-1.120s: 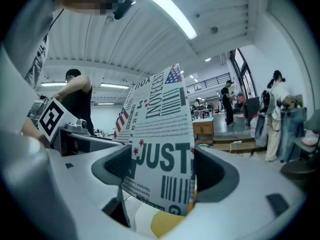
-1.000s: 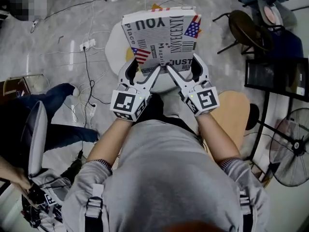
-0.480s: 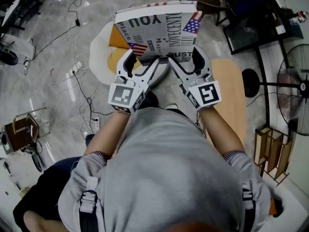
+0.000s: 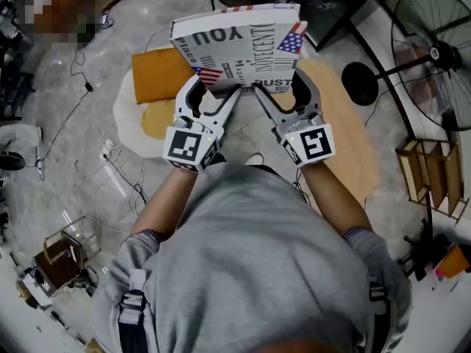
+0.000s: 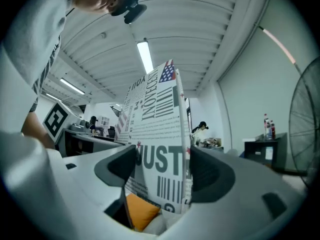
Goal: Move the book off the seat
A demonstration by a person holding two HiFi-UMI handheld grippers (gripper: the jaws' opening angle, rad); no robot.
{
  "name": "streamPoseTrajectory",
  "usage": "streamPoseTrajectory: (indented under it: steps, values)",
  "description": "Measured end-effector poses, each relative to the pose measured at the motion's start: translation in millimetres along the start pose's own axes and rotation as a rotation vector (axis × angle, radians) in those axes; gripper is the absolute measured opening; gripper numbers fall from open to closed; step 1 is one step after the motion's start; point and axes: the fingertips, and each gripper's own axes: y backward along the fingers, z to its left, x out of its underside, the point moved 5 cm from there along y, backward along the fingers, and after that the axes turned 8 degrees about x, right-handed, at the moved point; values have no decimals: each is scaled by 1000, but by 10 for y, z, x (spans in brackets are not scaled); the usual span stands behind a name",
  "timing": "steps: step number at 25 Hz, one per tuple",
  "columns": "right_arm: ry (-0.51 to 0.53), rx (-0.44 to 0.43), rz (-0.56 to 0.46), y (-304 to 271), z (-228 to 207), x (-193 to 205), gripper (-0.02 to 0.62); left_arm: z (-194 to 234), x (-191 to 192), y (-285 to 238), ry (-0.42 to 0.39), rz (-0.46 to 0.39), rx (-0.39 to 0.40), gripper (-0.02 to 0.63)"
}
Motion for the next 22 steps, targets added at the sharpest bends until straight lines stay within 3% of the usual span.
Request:
streamPoseTrajectory:
  steps: [2,4,7,8,11,22]
  values:
    - [4,50,-3,8,-26,-9,341,38,-11,-77,-2,-1,52,325]
    - [-1,5,13,-187,240,57,341,258,37,171,7,0,6,325]
    - [-19,-310,83,-770,1047,247,341,689,205,1078,66,4,-313,325]
    - [-22,-356,92,-931,1268,297,341,849,238,1280,71,5,-360,325]
    - [-27,-359,96,-1120,1549,355,341,1103,264,1495,64,8,-364,325]
    - [-19,-367,127,-1065,1573,304,341,1038,254,1528,82,30,-374,325]
